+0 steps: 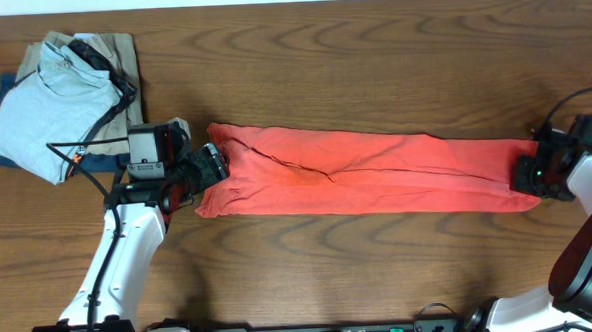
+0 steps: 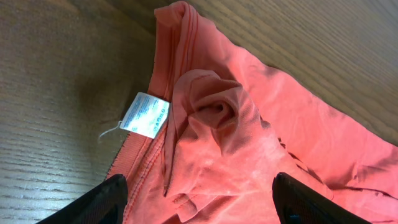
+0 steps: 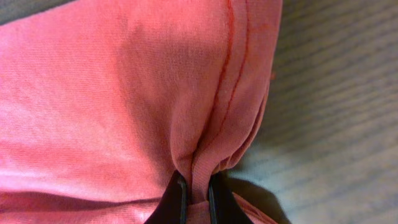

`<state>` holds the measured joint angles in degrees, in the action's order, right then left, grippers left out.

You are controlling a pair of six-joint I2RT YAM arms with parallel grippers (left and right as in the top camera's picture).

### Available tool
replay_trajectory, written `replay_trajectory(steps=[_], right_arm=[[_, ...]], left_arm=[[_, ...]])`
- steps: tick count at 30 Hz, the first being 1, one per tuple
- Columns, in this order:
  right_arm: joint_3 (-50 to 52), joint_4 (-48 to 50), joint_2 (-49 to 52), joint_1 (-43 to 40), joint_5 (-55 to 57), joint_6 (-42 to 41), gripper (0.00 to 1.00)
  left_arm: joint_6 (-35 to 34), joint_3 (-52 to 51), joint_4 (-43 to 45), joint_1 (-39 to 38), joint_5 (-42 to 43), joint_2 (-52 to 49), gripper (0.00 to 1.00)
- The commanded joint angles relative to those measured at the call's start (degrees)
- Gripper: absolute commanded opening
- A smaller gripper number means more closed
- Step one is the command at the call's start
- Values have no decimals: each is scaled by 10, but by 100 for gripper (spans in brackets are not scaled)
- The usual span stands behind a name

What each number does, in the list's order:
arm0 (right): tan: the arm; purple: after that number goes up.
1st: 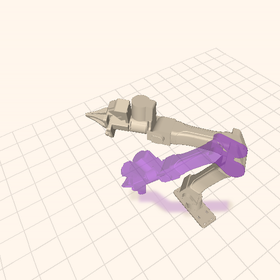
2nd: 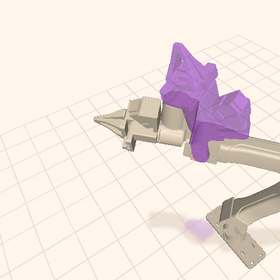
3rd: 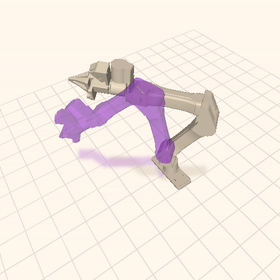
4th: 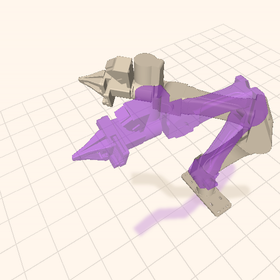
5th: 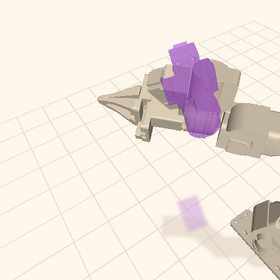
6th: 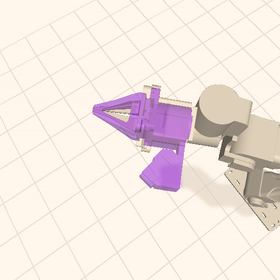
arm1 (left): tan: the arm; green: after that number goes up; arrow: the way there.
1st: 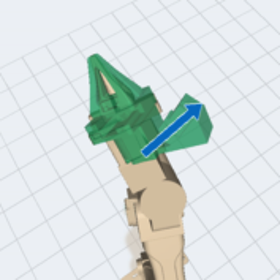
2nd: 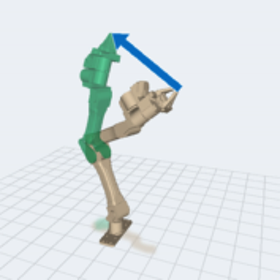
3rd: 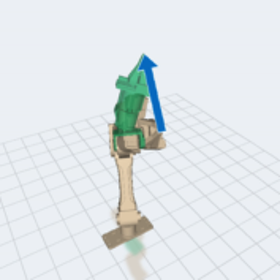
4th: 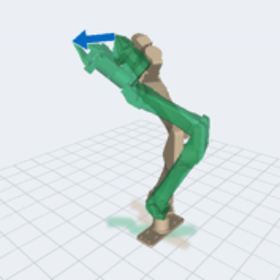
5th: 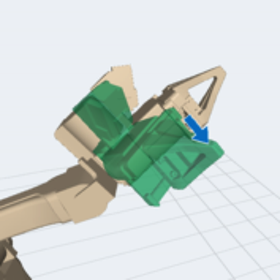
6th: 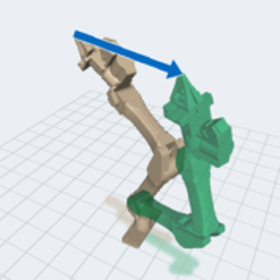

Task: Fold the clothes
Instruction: 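Carry the strip's right end leftward with the right gripper, folding it over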

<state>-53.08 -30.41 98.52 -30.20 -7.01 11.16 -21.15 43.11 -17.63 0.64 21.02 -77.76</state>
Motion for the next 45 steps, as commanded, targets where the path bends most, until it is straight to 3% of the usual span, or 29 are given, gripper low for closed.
replay_trajectory(steps=[1,12,26,39,41,44,45], right_arm=[[-52,-30,-1,5,-8,-11,1],[-82,-76,-8,156,-38,-30,1],[-82,-68,-8,393,-40,-177,1],[-82,-49,-8,493,-40,-220,1],[-82,-46,-8,500,-40,-228,3],[-82,-32,-8,506,-63,-229,26],[-82,-23,-8,508,-91,-225,29]], left_arm=[[5,1,-1,2,-3,-2,76],[5,-2,-2,2,-3,-4,76],[5,-2,-2,2,-3,-25,76],[5,-2,-2,2,-3,-29,76],[5,-2,-2,2,-3,-29,76],[5,-2,-2,2,-3,-30,76],[5,-2,-3,2,-3,-30,76]])
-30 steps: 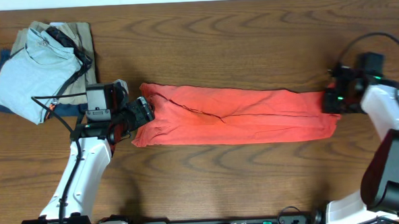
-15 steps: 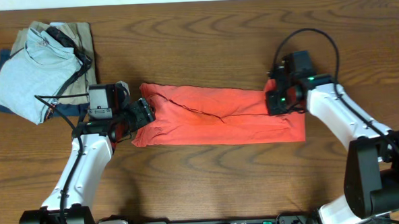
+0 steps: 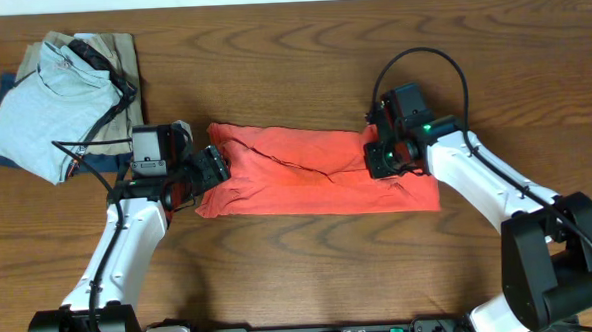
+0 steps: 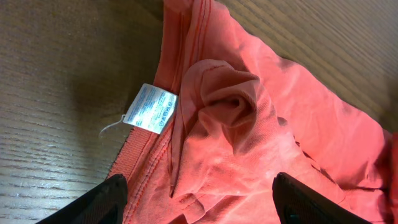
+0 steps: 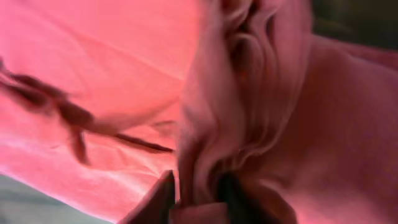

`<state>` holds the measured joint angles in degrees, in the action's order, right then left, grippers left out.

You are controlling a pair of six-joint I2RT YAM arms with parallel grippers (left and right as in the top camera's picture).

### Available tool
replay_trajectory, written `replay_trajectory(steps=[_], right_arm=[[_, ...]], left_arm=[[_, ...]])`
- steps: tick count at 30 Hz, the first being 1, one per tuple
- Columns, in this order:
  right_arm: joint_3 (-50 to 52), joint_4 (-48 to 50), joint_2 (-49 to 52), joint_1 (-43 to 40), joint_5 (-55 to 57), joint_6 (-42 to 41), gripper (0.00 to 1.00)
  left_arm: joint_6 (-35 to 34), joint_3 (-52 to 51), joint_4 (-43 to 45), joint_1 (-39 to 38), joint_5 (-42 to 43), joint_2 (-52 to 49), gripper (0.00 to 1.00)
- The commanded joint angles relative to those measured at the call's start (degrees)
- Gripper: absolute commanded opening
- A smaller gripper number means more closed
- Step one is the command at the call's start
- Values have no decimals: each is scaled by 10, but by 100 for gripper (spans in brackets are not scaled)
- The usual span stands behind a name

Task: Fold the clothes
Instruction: 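Carry the strip's right end leftward with the right gripper, folding it over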

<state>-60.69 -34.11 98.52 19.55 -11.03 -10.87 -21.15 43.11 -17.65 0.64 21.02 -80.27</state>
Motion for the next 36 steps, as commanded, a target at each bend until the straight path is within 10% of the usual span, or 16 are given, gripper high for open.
replay_trajectory(steps=[1,20,36], right_arm=[[-6,21,-8,11,-82,13,29],[-6,22,-8,17,16,-22,51],[17,14,-6,98,92,-123,49]], left_arm=[[5,-2,-3,2,-3,-4,76],[5,-2,-4,2,-3,-4,76],[5,-2,-6,2,-3,-7,76]])
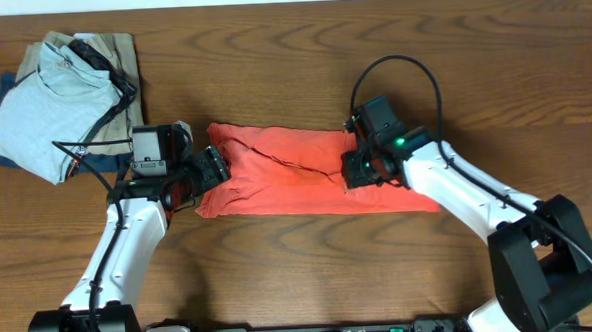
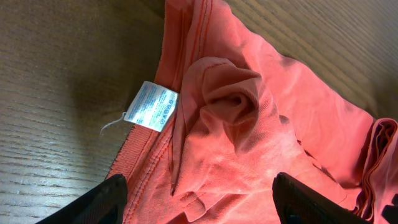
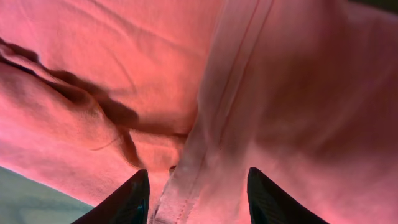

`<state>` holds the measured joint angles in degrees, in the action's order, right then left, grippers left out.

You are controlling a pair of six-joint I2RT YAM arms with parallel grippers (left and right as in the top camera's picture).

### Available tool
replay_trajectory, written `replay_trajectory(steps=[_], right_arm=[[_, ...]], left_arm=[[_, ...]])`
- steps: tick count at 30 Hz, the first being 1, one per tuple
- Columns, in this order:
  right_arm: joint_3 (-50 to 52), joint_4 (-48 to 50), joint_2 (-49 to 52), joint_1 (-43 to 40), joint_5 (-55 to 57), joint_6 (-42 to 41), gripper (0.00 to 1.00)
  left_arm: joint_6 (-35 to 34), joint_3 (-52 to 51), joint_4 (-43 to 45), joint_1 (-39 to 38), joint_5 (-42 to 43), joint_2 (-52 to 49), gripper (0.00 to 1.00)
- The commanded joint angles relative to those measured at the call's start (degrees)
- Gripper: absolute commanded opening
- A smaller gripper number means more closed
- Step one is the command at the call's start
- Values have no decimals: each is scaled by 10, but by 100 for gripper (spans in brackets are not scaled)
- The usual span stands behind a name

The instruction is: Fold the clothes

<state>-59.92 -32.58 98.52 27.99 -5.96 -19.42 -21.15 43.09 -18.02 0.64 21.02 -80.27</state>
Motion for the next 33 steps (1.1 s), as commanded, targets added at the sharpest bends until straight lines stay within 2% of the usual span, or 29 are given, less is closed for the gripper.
replay_trajectory(steps=[1,7,8,10,11,12,25,29,33], right_arm=[[12,-1,-5,17,43,-42,49],[16,4,12,38,43,-42,47],[16,5,15,41,45,-42,41],[16,5,18,44,45,-42,16],[16,4,19,44,45,-42,6],[16,2,19,44,45,-42,1],[16,-17,18,45,25,-36,1],[16,3,18,45,-115,105,1],[16,0,18,45,-146,127,1]], left_arm=[[5,-2,-2,2,-3,-7,76],[5,-2,-2,2,-3,-7,76],[5,-2,-2,2,-3,-7,76],[5,-2,-2,2,-3,-7,76],[5,-2,-2,2,-3,-7,76],[5,-2,-2,2,-3,-7,76],[5,-2,-4,2,-3,-7,76],[5,-2,-4,2,-3,-7,77],[5,-2,-4,2,-3,-7,76]])
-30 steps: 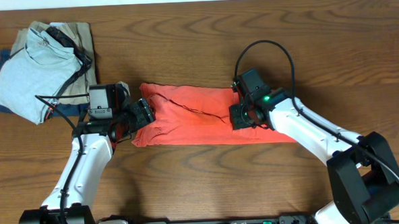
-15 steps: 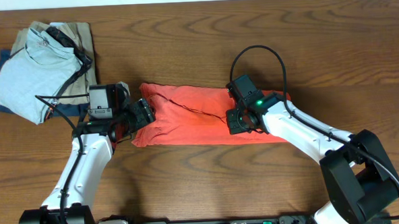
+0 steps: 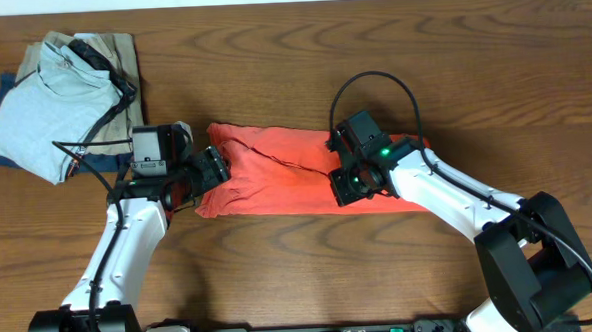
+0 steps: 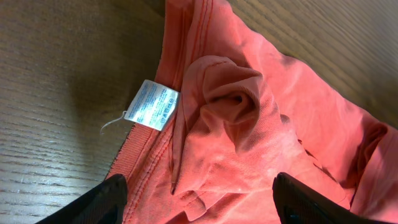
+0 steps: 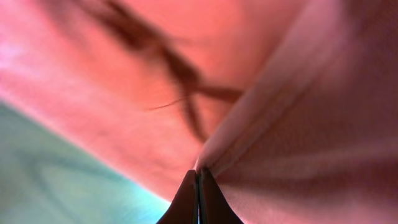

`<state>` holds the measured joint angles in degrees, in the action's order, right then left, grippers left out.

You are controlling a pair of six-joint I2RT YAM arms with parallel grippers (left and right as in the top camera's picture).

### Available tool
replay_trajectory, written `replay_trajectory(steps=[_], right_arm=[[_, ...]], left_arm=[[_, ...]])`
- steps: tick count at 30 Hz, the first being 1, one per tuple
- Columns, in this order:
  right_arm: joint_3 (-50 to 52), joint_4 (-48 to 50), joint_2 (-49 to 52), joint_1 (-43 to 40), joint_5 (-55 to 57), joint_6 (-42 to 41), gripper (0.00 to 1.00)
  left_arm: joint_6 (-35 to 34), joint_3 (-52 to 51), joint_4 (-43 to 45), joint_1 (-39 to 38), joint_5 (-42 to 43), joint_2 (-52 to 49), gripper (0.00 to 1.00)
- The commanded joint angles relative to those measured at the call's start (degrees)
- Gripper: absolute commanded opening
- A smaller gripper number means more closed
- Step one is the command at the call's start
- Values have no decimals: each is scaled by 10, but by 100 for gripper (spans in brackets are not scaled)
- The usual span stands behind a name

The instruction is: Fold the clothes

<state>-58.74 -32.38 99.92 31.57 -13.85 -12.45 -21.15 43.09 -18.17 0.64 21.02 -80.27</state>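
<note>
A red garment point(image 3: 277, 182) lies along the middle of the table, its right part doubled back over itself. My left gripper point(image 3: 214, 168) rests open at its left end. In the left wrist view the fingers point(image 4: 109, 199) stand wide apart over the bunched collar point(image 4: 224, 99) and a white label point(image 4: 152, 106). My right gripper point(image 3: 345, 184) sits on the doubled part near the garment's middle. The right wrist view shows that gripper point(image 5: 199, 177) shut on a fold of the red cloth point(image 5: 280, 124).
A pile of folded clothes point(image 3: 48, 102), light blue on khaki and dark blue, lies at the table's far left corner. A black cable point(image 3: 109, 114) runs from it to the left arm. Bare wood point(image 3: 372, 63) surrounds the garment.
My right gripper was open over the doubled cloth; now it is shut on a fold of it, slightly further left. The left gripper has not moved.
The garment lay stretched long, my right gripper shut on its far right hem and the left open at the collar. Then the right end was over the middle, halving the length. The right gripper then stood open, and now it pinches a fold again.
</note>
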Motion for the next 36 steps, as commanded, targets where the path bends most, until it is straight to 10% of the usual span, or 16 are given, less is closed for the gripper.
replay_trajectory(steps=[1,8,11,21,36], right_arm=[[4,-4,4,9,-68,57,1],[4,-13,4,9,-71,57,2],[4,-12,4,9,-55,57,25],[4,-1,4,7,75,-31,34],[4,-6,48,19,89,-60,29]], left_arm=[[5,-2,-2,2,-3,-7,77],[5,-2,-2,2,-3,-7,77],[5,-2,-2,2,-3,-7,76],[5,-2,-3,2,-3,-7,77],[5,-2,-7,2,-3,-7,77]])
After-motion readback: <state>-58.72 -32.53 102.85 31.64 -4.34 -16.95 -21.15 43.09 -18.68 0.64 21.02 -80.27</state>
